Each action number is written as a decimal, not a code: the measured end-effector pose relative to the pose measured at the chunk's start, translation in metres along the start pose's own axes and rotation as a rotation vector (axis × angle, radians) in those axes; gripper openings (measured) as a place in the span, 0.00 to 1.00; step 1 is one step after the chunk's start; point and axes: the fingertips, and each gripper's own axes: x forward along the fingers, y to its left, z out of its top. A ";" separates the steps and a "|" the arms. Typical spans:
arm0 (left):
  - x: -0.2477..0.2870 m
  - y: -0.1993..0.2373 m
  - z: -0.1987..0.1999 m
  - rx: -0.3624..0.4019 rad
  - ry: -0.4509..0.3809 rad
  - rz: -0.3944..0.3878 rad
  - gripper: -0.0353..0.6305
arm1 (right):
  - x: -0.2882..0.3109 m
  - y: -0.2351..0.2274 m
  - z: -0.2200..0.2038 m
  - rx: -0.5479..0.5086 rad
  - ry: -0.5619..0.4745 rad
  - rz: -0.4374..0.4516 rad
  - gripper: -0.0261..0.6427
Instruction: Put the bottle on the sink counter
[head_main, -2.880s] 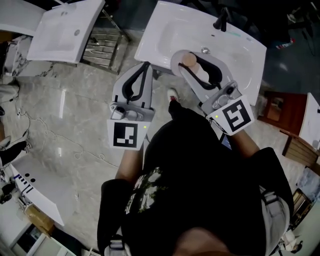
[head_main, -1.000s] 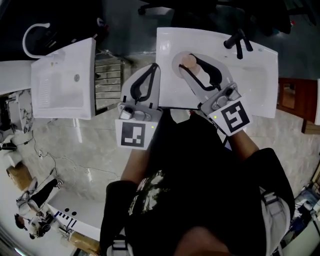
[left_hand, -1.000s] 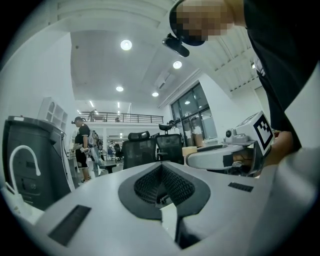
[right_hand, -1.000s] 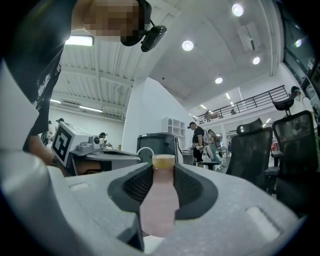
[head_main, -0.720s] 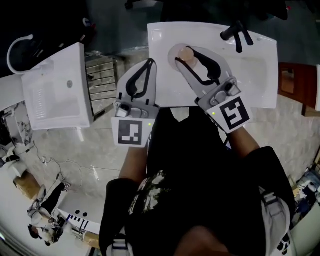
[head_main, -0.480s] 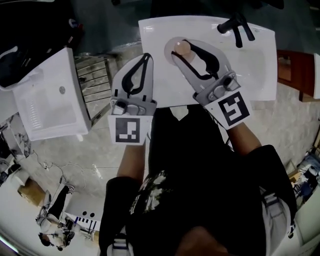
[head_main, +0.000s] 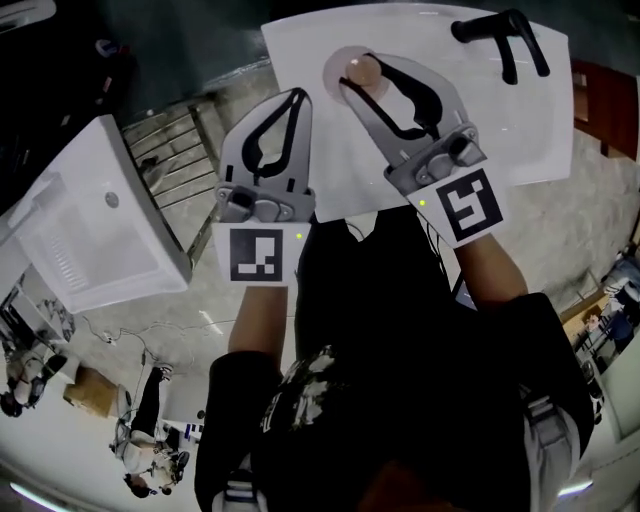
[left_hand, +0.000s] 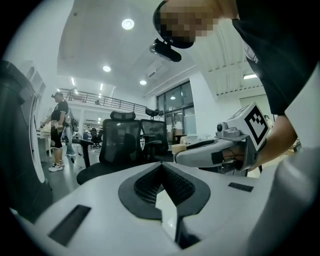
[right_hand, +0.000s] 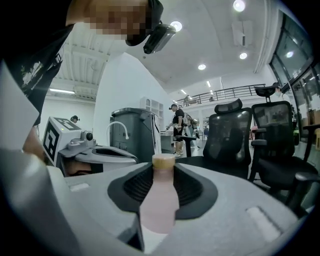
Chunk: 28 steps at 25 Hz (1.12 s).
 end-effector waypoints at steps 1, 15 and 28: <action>0.005 0.003 -0.008 -0.004 0.006 -0.013 0.07 | 0.006 -0.003 -0.008 0.002 0.007 -0.009 0.22; 0.057 0.023 -0.100 -0.076 0.059 -0.092 0.07 | 0.076 -0.030 -0.105 0.033 0.073 -0.079 0.22; 0.053 0.044 -0.132 -0.109 0.104 -0.107 0.07 | 0.101 -0.032 -0.132 0.016 0.073 -0.107 0.22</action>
